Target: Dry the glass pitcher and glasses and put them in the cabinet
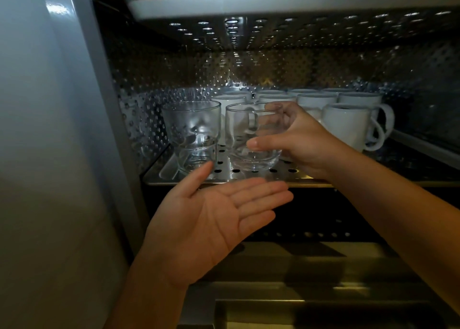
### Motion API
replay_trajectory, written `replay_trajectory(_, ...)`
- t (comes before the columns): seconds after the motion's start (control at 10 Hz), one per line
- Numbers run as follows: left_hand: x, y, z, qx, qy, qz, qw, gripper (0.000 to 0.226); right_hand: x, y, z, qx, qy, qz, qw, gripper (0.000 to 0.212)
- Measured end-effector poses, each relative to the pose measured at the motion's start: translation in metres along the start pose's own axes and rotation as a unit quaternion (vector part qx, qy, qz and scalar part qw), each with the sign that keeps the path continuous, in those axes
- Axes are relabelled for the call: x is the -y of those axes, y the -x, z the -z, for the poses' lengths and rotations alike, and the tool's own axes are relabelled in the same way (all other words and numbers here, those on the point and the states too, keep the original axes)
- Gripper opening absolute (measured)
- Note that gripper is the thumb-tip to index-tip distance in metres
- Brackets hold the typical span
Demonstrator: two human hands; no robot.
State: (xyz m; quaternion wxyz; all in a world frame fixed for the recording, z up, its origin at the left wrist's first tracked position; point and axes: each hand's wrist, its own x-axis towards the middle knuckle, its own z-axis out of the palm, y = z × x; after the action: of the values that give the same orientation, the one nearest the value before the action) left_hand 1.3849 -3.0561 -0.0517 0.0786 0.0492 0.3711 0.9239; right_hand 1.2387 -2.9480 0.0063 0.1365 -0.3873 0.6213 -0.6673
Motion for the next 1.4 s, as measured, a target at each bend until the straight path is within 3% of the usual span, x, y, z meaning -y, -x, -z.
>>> replay_trajectory(0.2,-0.001,-0.001,0.004,0.03,0.025,0.011,0.999,0.069,-0.006,-0.01,-0.006,-0.005,0.018,-0.026,0.999,0.106)
replay_trajectory(0.6,0.0,-0.001,0.009,0.028,0.036,0.02,0.999,0.068,-0.016,-0.016,-0.005,0.003,0.043,-0.07,0.997,0.101)
replay_trajectory(1.0,0.001,0.0,0.003,0.008,0.049,0.013,0.999,0.074,-0.018,-0.021,-0.002,-0.012,0.063,-0.083,0.995,0.081)
replay_trajectory(1.1,0.004,0.001,-0.003,0.0,0.173,0.039,0.984,0.077,-0.017,-0.021,-0.004,-0.015,0.077,-0.081,0.994,0.092)
replay_trajectory(1.4,0.011,-0.001,-0.006,0.026,0.149,0.011,0.988,0.077,-0.012,-0.014,-0.004,-0.035,0.14,-0.065,0.987,0.09)
